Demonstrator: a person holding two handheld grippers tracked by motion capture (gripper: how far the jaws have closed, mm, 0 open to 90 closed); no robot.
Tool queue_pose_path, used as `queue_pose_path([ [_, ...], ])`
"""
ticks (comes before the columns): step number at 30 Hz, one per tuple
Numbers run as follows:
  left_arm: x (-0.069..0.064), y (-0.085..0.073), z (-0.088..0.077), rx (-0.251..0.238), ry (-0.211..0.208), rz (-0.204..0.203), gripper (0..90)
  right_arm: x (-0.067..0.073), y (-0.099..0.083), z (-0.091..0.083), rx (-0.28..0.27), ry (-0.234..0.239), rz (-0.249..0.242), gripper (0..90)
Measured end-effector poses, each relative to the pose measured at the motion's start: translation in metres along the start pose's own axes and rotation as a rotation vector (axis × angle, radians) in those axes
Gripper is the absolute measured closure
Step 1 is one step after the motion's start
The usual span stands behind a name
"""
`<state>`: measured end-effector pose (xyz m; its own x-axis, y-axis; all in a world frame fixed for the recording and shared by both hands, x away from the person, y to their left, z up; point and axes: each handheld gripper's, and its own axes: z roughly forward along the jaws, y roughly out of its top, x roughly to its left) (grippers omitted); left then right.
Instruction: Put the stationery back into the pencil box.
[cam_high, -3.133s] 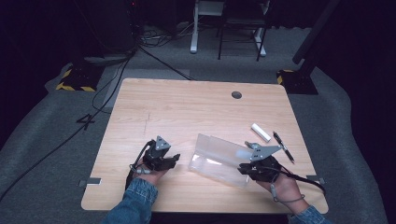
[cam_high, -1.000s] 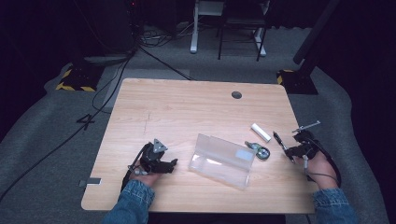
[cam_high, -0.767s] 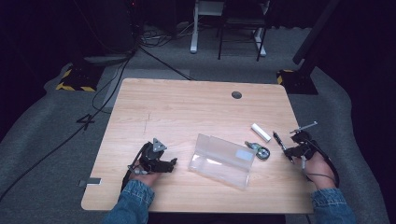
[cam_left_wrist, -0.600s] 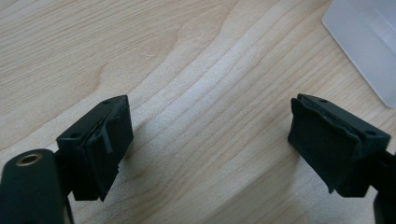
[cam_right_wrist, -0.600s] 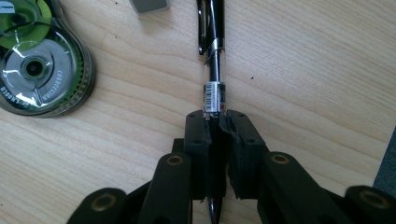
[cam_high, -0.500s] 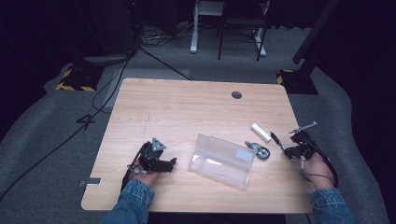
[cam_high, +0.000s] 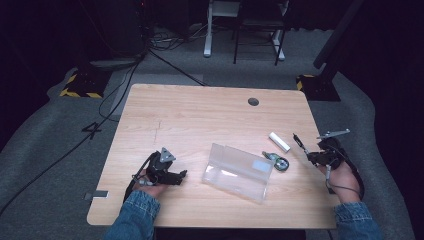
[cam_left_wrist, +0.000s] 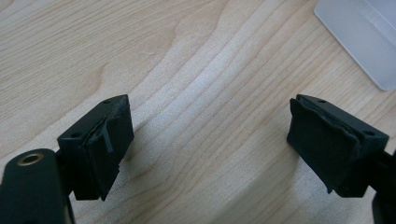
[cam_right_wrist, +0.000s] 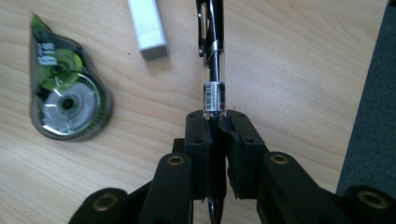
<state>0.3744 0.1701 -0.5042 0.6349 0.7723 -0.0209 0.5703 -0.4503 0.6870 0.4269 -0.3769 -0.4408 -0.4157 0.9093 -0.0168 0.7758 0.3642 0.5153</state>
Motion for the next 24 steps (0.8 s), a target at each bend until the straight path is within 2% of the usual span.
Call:
queue_pose_path([
  [6,0.0,0.0,0.0,0.001,-0.001,0.008,13.4,0.01,0.005,-0.015,-0.057,0.013,-0.017,79.6],
  [8,0.0,0.0,0.0,0.002,-0.001,0.009,13.4,0.021,0.011,-0.026,-0.09,0.022,-0.055,79.6],
  [9,0.0,0.0,0.0,0.002,-0.001,0.009,13.4,0.021,0.011,-0.026,-0.09,0.022,-0.055,79.6],
  [10,0.0,0.0,0.0,0.002,-0.001,0.008,13.4,0.03,0.014,-0.033,-0.114,0.026,-0.08,79.6],
  [12,0.0,0.0,0.001,0.0,-0.003,0.005,13.4,0.034,0.016,-0.037,-0.124,0.032,-0.092,79.6],
  [14,0.0,0.0,0.001,0.001,-0.002,0.002,13.1,0.045,0.019,-0.047,-0.147,0.042,-0.131,79.6],
  [16,-0.001,0.0,0.001,0.003,-0.003,-0.001,12.7,0.048,0.02,-0.049,-0.152,0.05,-0.138,79.6],
  [20,-0.001,0.001,0.002,0.003,0.004,-0.001,12.2,0.063,0.024,-0.061,-0.176,0.07,-0.183,79.6],
  [23,-0.001,0.001,0.002,0.002,0.006,0.002,12.2,0.075,0.026,-0.067,-0.188,0.118,-0.208,79.6],
  [24,-0.001,0.001,0.002,0.002,0.006,0.002,12.2,0.075,0.026,-0.067,-0.188,0.118,-0.208,79.6],
])
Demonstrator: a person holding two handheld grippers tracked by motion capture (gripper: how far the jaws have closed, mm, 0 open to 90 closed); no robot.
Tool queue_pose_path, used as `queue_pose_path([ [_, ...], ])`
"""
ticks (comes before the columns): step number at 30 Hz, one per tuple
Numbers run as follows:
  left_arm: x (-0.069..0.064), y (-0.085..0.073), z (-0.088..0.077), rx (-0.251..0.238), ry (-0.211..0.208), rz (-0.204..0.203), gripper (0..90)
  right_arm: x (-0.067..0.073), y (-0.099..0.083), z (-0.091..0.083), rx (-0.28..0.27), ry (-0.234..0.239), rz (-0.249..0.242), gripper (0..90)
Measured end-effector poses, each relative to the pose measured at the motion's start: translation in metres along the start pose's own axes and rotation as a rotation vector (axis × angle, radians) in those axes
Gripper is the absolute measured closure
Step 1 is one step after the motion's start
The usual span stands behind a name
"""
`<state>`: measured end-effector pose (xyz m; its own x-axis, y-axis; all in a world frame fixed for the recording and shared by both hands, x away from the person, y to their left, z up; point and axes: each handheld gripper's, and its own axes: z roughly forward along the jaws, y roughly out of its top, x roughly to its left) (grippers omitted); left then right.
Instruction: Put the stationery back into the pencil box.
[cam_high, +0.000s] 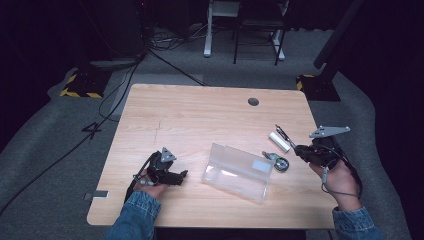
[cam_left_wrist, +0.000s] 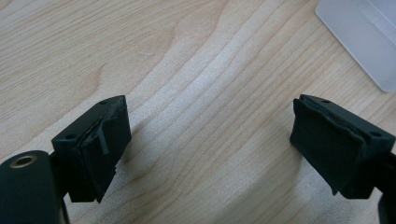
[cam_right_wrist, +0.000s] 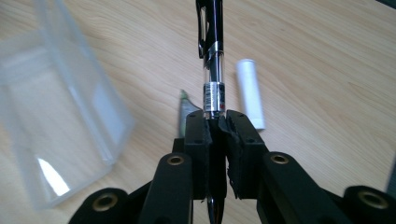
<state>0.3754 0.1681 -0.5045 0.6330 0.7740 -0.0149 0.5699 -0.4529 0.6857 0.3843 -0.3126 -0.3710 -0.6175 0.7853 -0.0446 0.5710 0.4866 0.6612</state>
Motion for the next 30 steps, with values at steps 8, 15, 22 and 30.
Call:
queue_pose_path([
  [8,0.0,0.0,0.0,0.0,0.002,-0.002,12.2,0.028,0.009,0.005,0.01,0.076,-0.076,79.5],
  [15,0.0,0.0,0.0,0.002,0.003,-0.001,12.2,0.05,0.011,0.023,0.055,0.167,-0.14,79.5],
  [22,0.0,0.0,0.0,0.002,0.003,-0.002,12.2,0.068,0.012,0.04,0.082,0.228,-0.199,79.5],
  [30,0.0,0.0,0.0,0.001,0.003,-0.002,12.2,0.087,0.012,0.056,0.115,0.265,-0.251,79.5],
])
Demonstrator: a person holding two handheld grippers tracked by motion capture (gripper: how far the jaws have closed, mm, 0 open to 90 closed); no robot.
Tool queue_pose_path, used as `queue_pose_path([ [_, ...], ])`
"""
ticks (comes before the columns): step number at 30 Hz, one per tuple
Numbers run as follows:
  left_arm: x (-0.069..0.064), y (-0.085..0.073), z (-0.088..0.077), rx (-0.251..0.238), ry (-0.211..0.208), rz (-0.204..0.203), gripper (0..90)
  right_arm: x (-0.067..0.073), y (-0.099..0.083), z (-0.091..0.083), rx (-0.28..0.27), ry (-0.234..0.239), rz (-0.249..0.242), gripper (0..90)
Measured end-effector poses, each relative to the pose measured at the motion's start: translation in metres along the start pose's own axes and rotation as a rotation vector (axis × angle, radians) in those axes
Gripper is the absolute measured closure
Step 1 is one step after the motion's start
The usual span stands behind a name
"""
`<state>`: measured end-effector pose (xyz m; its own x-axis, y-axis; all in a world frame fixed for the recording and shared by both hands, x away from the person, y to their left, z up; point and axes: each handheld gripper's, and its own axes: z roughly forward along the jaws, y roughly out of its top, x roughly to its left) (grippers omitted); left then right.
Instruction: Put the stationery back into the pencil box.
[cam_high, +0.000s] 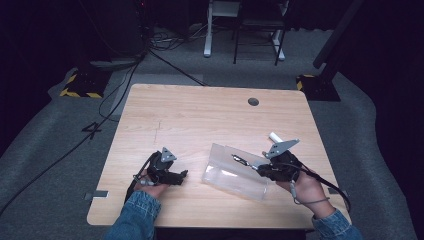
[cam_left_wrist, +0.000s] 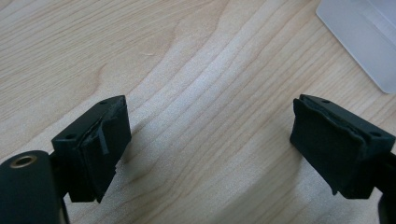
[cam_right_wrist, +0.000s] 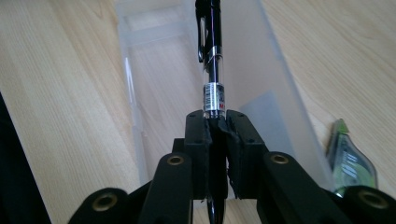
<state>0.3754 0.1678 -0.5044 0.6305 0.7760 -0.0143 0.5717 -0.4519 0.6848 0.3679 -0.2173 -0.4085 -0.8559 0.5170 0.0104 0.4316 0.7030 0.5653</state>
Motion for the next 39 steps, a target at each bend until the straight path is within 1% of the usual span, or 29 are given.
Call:
queue_pose_path([
  [2,0.0,0.0,0.0,0.0,0.0,0.0,12.2,0.003,0.001,0.008,0.01,0.015,-0.011,79.5],
  [3,0.0,0.0,0.0,0.0,0.0,0.001,12.2,0.003,0.001,0.008,0.01,0.015,-0.011,79.5],
  [5,0.0,0.0,0.0,0.0,0.0,0.0,12.2,0.005,0.001,0.015,0.032,0.019,-0.016,79.5],
  [7,0.0,0.0,0.0,0.0,0.0,0.001,12.2,0.006,0.001,0.017,0.036,0.021,-0.02,79.5],
  [8,0.0,0.0,0.0,0.0,0.0,0.001,12.2,0.007,0.0,0.021,0.049,0.023,-0.023,79.5],
  [10,0.0,0.0,0.0,0.001,0.001,0.002,12.2,0.007,0.0,0.023,0.053,0.021,-0.027,79.4],
  [11,0.0,0.0,0.0,0.001,0.0,0.001,12.2,0.009,0.0,0.028,0.073,0.015,-0.029,79.4],
  [12,0.0,0.0,0.0,0.0,0.0,0.001,12.2,0.009,0.0,0.03,0.081,0.016,-0.03,79.4],
  [13,0.0,0.0,0.0,0.0,0.0,0.001,12.2,0.009,0.0,0.03,0.081,0.016,-0.03,79.4],
  [16,0.0,0.0,0.0,0.0,0.0,-0.001,12.2,0.01,-0.001,0.037,0.1,0.004,-0.041,79.3],
  [17,0.0,0.0,0.0,0.0,0.0,0.0,12.2,0.011,-0.001,0.04,0.108,0.009,-0.044,79.3],
  [20,0.0,0.0,0.0,0.0,0.0,0.0,12.3,0.011,-0.001,0.044,0.121,0.005,-0.053,79.4],
  [24,0.0,0.0,0.0,0.0,0.0,0.001,12.2,0.011,-0.002,0.047,0.123,0.003,-0.055,79.4],
  [27,0.0,0.0,0.0,0.0,0.0,0.001,12.2,0.012,-0.002,0.048,0.124,0.003,-0.046,79.3],
  [32,0.0,0.0,0.0,0.001,0.001,0.002,12.2,0.012,-0.003,0.051,0.134,-0.006,-0.047,79.2],
  [36,0.0,0.0,0.0,0.0,0.0,0.001,12.2,0.013,-0.003,0.052,0.137,-0.018,-0.057,79.2],
  [37,0.0,0.0,0.0,0.0,0.0,0.001,12.2,0.013,-0.003,0.053,0.144,-0.03,-0.073,79.1],
  [39,0.0,0.0,0.0,0.001,0.0,0.002,12.2,0.013,-0.004,0.053,0.148,-0.033,-0.074,79.1],
])
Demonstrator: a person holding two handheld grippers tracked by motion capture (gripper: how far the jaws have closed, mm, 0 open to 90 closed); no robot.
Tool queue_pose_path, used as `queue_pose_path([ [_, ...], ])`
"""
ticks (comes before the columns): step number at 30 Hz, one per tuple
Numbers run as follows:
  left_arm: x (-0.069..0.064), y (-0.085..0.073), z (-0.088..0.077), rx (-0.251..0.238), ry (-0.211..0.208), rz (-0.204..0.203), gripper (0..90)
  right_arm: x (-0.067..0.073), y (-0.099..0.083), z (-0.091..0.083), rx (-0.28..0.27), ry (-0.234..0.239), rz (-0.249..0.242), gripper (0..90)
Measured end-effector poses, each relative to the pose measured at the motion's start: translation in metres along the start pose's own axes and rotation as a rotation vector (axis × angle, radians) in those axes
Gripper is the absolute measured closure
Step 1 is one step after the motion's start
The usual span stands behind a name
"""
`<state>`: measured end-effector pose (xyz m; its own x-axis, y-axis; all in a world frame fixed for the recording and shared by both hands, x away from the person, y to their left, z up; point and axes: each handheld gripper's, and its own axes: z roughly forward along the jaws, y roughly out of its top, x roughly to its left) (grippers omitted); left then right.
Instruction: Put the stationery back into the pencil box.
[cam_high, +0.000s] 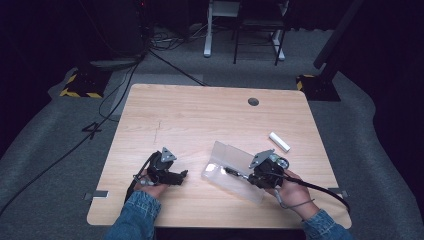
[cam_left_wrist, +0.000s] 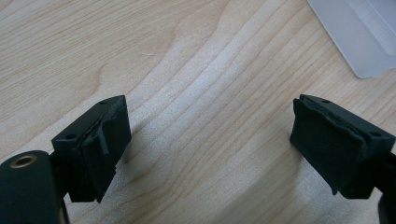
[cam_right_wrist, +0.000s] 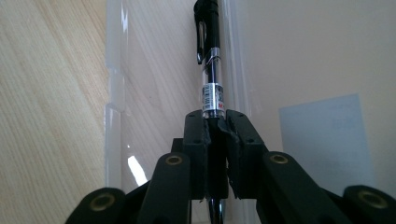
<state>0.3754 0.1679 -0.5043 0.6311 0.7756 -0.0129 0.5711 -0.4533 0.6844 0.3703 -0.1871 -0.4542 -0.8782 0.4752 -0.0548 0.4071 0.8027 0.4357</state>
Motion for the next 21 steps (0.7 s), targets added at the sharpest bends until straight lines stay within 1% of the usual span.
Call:
queue_pose_path([
  [10,0.0,0.0,0.0,0.0,0.0,0.001,12.2,0.0018,-0.0006,0.003,0.009,-0.011,-0.009,78.8],
  [14,0.0,0.0,0.0,0.0,0.0,0.0,12.2,0.0024,-0.001,0.005,0.025,-0.018,-0.019,78.5],
  [15,-0.0001,0.0,0.0,0.0,0.0,-0.001,12.2,0.0039,-0.0012,0.0065,0.041,-0.037,-0.034,78.1],
  [16,0.0,0.0,0.0,0.0,0.0,0.0,12.2,0.004,-0.0014,0.0069,0.042,-0.042,-0.045,76.9],
  [17,0.0,0.0,0.0,0.0,0.0,0.0,12.2,0.004,-0.0014,0.0069,0.042,-0.042,-0.045,76.9],
  [19,0.0,0.0,0.0,0.0,0.0,0.0,12.2,0.0043,-0.0011,0.0065,0.037,-0.047,-0.046,73.9],
  [21,0.0,0.0,0.0,0.0,0.0,0.0,12.3,0.0035,-0.0012,0.0058,0.043,-0.054,-0.046,73.9],
])
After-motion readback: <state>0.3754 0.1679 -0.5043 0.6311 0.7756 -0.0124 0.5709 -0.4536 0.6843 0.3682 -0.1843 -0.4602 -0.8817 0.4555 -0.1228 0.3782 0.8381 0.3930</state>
